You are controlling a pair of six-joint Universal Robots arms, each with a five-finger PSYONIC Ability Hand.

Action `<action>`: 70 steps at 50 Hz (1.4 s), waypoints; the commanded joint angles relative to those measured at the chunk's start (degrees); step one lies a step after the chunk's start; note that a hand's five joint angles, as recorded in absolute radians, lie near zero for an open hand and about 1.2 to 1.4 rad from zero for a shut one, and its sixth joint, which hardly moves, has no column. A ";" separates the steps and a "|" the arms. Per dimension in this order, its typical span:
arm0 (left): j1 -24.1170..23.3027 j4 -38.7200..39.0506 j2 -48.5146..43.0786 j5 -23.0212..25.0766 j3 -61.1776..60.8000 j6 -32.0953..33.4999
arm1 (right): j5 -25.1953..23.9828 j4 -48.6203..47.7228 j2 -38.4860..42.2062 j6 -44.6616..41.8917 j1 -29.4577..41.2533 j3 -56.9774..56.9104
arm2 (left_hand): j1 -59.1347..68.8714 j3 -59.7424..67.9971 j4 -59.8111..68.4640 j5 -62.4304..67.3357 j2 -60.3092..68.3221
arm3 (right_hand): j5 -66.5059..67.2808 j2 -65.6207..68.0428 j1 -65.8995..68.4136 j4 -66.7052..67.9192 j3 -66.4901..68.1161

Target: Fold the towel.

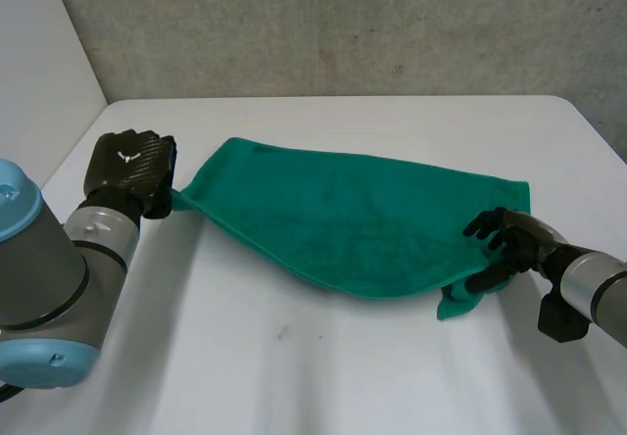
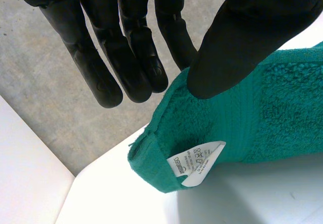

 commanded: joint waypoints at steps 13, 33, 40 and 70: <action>1.14 -3.49 5.44 0.06 -0.69 0.09 | 4.56 -5.09 -17.07 -16.10 0.58 -2.07 | 15.27 11.52 11.41 13.83 11.26 | 51.70 51.60 56.00 51.33 51.33; 0.62 -18.79 21.10 0.76 -7.01 4.04 | 6.47 38.09 -16.22 -68.42 1.01 -16.05 | 15.27 11.52 11.41 13.83 11.26 | 51.70 51.60 56.00 51.33 51.33; 0.00 -18.44 4.59 0.85 -4.13 4.92 | 8.60 34.92 -6.36 -68.34 1.37 -15.52 | 15.27 11.52 11.41 13.83 11.26 | 51.70 51.60 56.00 51.33 51.33; 0.61 6.96 -0.44 -5.21 28.07 10.20 | 13.79 -15.10 -9.44 -51.90 8.40 -36.80 | 15.27 11.52 11.41 13.83 11.26 | 51.70 51.60 56.00 51.33 51.33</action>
